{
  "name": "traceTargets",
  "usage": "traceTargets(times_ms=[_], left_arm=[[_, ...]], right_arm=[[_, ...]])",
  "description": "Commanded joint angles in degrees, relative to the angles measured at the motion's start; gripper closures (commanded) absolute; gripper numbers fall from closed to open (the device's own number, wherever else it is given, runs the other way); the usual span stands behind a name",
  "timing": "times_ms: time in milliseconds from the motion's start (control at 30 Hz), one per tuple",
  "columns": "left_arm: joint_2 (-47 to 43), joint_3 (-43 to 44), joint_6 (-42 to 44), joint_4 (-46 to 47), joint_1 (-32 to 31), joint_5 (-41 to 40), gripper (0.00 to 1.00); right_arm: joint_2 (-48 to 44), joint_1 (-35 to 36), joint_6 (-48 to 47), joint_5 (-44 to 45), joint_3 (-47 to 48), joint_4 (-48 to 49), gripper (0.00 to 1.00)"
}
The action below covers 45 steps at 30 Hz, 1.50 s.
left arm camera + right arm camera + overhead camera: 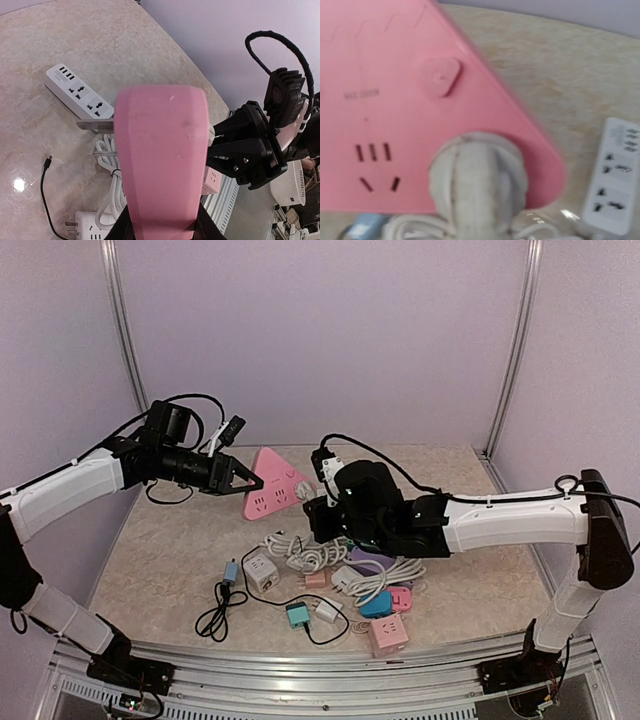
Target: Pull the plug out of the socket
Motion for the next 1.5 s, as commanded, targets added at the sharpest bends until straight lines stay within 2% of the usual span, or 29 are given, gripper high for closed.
traceTargets(times_ms=[0,267,467,667,833,1267,1467], left_arm=[[-0.74,0.92,0.85,4.55,-0.46,-2.8,1.0],[-2.25,0.23,2.81,5.6,-2.52,-1.38,1.0],[-2.59,0.12,2.88,5.75,-2.71,-1.23,1.0],[-2.08,0.67,2.26,4.33,-2.35,-5.34,1.0],[-0.5,1.13,0.47,3.67,-0.55,-5.05,1.0],[1.33,1.46,-1.87,3.18,1.89,-4.71,1.0],[1.78,1.41,-2.31,3.73,2.63,-3.11,1.0]], right_arm=[[-5.42,-4.09,4.9,-11.74,-6.25,7.61,1.0],[-7.65,-10.88,12.08,-24.52,-13.42,16.93,1.0],[-7.11,-11.27,12.09,-25.61,-13.27,16.78,1.0],[-7.47,-9.09,8.69,-19.5,-12.23,14.37,1.0],[-6.47,-5.39,2.38,-12.17,-8.72,9.03,1.0],[4.36,3.65,-7.85,7.55,8.14,-9.55,1.0],[4.38,3.82,-6.71,6.99,8.34,-8.97,1.0]])
